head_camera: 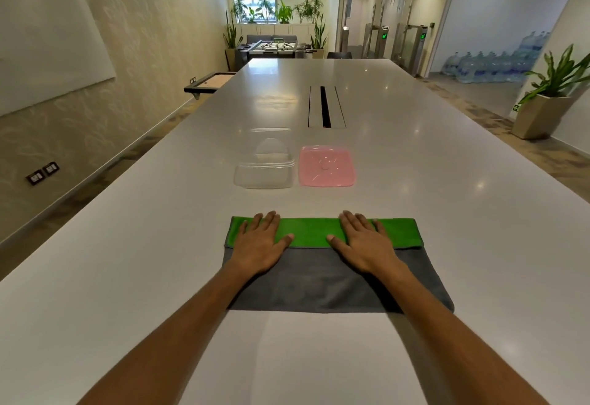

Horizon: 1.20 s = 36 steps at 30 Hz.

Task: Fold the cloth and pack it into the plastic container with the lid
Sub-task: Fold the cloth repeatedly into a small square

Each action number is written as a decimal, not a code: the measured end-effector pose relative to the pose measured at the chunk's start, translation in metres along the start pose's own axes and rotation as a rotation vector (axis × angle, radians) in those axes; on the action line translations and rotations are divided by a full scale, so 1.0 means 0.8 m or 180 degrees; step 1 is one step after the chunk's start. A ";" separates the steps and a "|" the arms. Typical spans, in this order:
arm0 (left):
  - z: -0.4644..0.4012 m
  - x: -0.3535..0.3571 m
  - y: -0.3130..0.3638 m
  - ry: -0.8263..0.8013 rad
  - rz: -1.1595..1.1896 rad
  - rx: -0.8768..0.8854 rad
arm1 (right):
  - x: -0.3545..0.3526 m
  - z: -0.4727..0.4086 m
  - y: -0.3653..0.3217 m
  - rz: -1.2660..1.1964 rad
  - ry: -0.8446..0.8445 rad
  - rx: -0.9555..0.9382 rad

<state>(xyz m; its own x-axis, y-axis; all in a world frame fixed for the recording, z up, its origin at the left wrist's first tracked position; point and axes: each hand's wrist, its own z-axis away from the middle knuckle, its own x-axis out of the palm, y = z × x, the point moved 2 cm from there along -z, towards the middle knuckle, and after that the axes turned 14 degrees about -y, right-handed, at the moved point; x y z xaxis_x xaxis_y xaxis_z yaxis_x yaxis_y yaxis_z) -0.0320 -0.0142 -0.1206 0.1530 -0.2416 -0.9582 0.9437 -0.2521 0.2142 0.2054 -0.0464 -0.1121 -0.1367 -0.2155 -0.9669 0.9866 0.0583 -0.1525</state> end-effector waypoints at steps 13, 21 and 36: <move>0.009 -0.003 -0.022 0.0192 -0.0023 -0.0264 | -0.014 0.031 0.083 -0.0126 0.0004 0.0687; 0.023 -0.014 -0.018 0.0408 0.0333 0.0039 | -0.022 0.056 0.091 -0.0294 0.0010 0.0784; 0.134 -0.021 -0.003 0.0221 0.0417 0.1467 | -0.010 0.143 0.019 -0.0075 -0.0197 0.0044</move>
<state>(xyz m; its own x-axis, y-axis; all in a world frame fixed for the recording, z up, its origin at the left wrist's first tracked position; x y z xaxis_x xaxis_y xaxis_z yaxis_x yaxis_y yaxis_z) -0.0684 -0.1101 -0.0849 0.2958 -0.2400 -0.9246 0.6893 -0.6165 0.3805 0.2313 -0.1553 -0.0830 -0.1545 -0.2765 -0.9485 0.9844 0.0391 -0.1718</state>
